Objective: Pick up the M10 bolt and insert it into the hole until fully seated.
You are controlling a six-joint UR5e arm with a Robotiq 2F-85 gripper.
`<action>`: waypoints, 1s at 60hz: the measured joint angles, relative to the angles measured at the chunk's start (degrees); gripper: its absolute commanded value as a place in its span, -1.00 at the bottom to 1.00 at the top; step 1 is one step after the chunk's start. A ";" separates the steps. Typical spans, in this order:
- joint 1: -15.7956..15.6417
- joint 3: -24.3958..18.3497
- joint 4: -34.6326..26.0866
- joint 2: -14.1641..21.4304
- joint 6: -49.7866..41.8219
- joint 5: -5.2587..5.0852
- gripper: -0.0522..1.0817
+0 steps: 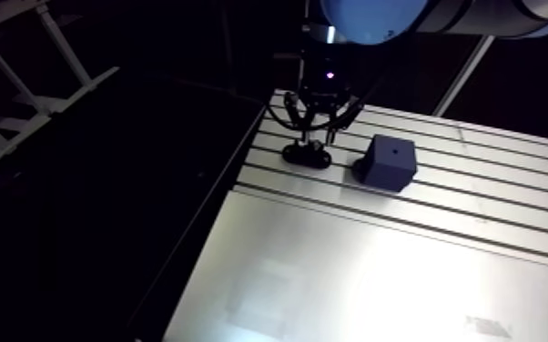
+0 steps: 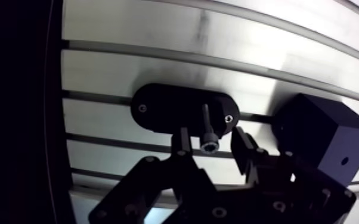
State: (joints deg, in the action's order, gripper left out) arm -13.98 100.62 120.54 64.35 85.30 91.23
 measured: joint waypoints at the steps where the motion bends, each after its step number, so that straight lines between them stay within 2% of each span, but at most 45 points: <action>1: 0.00 0.00 -0.01 0.00 0.00 0.00 0.02; 60: 0.00 0.06 -0.36 0.00 0.00 -0.05 0.16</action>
State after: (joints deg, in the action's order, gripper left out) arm -13.98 100.68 120.18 64.35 85.29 91.19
